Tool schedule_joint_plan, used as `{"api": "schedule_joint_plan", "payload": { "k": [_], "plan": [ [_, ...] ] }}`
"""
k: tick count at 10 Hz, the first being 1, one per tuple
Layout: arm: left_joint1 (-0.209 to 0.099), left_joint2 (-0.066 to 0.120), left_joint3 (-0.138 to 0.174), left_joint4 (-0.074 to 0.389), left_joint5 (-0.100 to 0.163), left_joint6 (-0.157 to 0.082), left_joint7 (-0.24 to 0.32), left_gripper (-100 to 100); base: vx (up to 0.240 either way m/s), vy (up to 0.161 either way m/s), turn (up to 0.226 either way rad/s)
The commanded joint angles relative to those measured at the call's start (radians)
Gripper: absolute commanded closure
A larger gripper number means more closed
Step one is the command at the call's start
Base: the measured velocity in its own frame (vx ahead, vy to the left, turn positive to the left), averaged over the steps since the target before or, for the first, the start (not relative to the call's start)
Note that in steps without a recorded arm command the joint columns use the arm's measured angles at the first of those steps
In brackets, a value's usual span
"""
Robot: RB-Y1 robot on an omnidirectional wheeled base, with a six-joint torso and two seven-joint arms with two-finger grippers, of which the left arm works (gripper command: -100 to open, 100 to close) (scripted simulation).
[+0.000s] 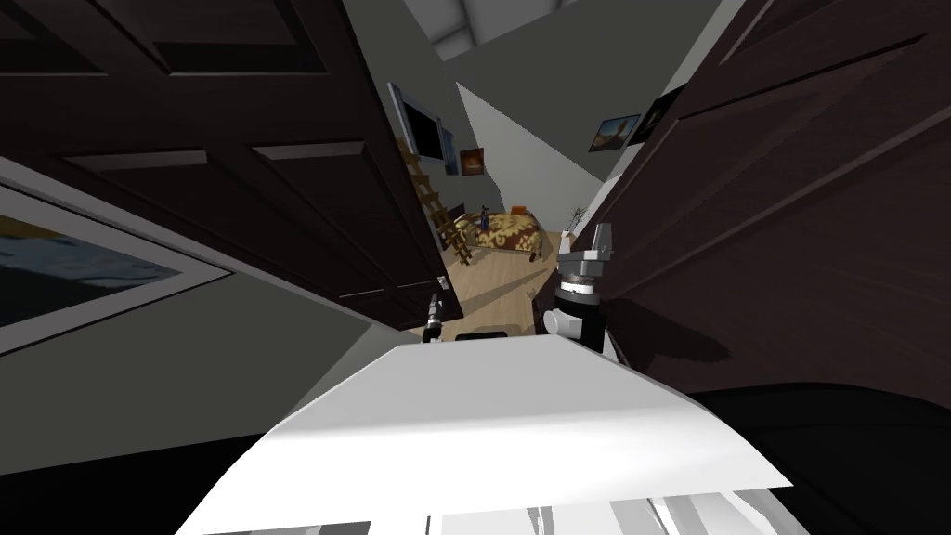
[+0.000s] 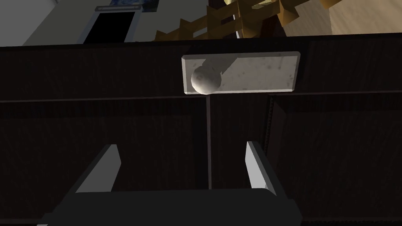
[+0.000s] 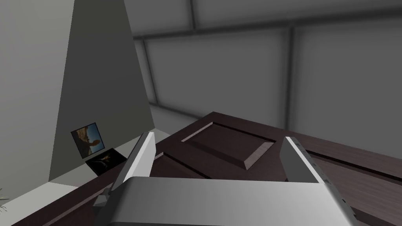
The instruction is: Push the door open
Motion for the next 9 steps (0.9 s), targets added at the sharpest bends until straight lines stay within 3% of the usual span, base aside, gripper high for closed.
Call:
{"api": "schedule_joint_plan", "payload": {
  "k": [1, 6, 8, 9],
  "plan": [
    [-0.002, 0.002, 0.003, 0.004, 0.001, -0.006, -0.002, -100, 0.182, 0.024, -0.014],
    [-0.012, -0.008, 0.015, 0.027, 0.005, -0.030, -0.007, -100, 0.232, 0.025, -0.027],
    [-0.010, -0.011, 0.014, 0.028, 0.004, -0.032, -0.007, -100, 0.136, 0.012, -0.004],
    [-0.010, -0.011, 0.014, 0.028, 0.004, -0.032, -0.007, 100, -0.014, 0.000, -0.004]
  ]
}}
